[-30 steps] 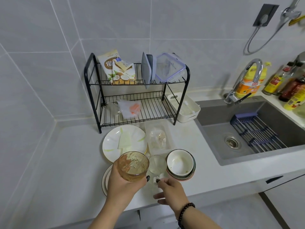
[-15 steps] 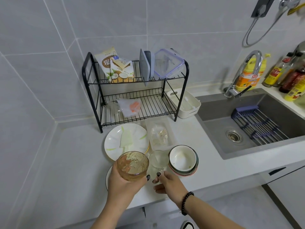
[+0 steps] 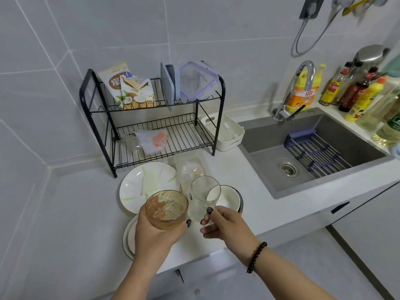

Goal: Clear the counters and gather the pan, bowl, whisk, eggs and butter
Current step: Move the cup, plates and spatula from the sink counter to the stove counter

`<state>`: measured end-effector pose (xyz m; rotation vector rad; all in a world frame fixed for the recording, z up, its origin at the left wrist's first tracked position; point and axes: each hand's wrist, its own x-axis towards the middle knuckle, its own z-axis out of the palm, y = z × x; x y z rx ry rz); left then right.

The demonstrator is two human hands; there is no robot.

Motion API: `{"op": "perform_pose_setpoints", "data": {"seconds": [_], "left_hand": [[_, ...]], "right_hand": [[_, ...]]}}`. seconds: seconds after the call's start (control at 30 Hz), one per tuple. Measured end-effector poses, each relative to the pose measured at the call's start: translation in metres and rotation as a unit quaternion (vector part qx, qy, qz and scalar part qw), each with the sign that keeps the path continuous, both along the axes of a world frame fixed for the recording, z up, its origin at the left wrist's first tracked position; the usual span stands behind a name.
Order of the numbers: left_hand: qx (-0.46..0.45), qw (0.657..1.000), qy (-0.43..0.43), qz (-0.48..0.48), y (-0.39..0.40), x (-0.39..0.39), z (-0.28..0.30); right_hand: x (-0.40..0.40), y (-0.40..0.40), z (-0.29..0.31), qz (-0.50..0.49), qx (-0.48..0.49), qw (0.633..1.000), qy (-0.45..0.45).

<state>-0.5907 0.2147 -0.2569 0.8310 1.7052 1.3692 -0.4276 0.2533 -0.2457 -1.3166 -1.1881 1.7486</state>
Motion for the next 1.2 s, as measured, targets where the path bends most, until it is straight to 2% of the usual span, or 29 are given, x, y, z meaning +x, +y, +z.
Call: {"op": "perform_pose_setpoints", "data": {"seconds": [0.13,0.4,0.77,1.03,1.2], "left_hand": [[0.023,0.999,-0.008,-0.022,0.007,0.021,0.016],[0.064,0.994,-0.011,-0.089,0.029,0.099,0.043],[0.094,0.971,-0.049,-0.213,0.046,0.277,0.055],[0.112,0.936,-0.062,-0.328,0.05,0.413,0.057],[0.099,0.911,-0.055,-0.396,0.048,0.478,0.047]], "right_hand": [[0.025,-0.001,0.022,-0.032,0.012,0.999,0.017],[0.111,-0.002,0.046,-0.111,0.048,0.993,-0.006],[0.288,-0.032,0.063,-0.218,0.058,0.972,-0.068],[0.41,-0.072,0.065,-0.341,0.048,0.935,-0.085],[0.467,-0.1,0.059,-0.428,0.035,0.902,-0.049]]}}
